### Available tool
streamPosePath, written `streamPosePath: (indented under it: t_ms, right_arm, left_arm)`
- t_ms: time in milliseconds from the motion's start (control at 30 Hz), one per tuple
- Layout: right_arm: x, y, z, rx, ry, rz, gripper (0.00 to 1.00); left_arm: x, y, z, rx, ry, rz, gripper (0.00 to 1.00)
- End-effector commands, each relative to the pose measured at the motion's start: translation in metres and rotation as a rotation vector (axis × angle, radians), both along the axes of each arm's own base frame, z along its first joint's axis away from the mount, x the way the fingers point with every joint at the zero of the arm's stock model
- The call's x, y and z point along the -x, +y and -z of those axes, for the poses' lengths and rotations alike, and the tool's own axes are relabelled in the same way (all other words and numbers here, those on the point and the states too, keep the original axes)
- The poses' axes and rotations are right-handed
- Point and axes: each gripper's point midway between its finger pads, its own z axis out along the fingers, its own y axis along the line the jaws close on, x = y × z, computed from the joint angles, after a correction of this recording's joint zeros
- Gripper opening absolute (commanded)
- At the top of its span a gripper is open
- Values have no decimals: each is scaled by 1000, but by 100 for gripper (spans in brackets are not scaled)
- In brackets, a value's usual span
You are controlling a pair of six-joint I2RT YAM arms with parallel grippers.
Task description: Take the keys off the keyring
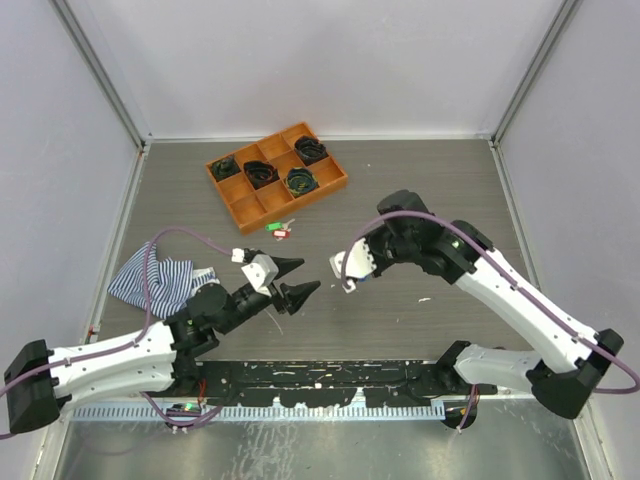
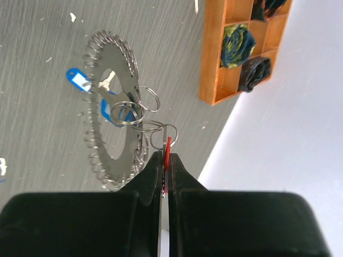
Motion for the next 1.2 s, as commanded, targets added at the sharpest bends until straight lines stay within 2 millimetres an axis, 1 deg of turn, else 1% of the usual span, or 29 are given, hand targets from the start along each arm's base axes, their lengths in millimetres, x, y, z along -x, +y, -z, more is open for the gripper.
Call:
streamPosePath:
  t_ms: [0, 67, 167, 367, 433, 533, 633, 667, 733, 900, 1033, 1167]
  right_arm:
    - [-1, 12, -28, -55, -222, -166, 1]
    - [2, 13, -32, -75, -285, -203, 1]
    - [7, 15, -32, -95, -345, -252, 1]
    - [16, 20, -35, -167, -418, -304, 1]
    - [16, 21, -33, -183, -429, -303, 1]
    - [14, 20, -30, -191, -423, -279, 1]
    - [15, 20, -29, -203, -380, -259, 1]
    - [16, 20, -25, -198, -353, -254, 1]
    - [16, 18, -25, -198, -309, -226, 1]
    - [12, 15, -20, -179, -145, -112, 1]
    - [7, 15, -12, -161, 32, 30, 1]
    - [2, 13, -3, -132, 163, 175, 1]
  left_arm:
    - [-11, -1, -58, 100, -143, -13, 57]
    - [-15, -3, -59, 97, -155, -5, 54]
    - [-21, -6, -62, 114, -181, 22, 51]
    - [-39, -14, -62, 139, -159, 104, 42]
    - [-45, -17, -65, 185, -131, 133, 41]
    - [-45, -21, -70, 246, -120, 182, 41]
    - [-43, -22, -72, 283, -125, 209, 45]
    - [-44, -22, -71, 292, -110, 209, 47]
    - [-42, -21, -69, 290, -86, 217, 47]
    - [-39, -21, -53, 244, 16, 224, 46]
    - [-39, -11, -41, 236, 59, 175, 45]
    - [-35, 3, -33, 229, 96, 129, 45]
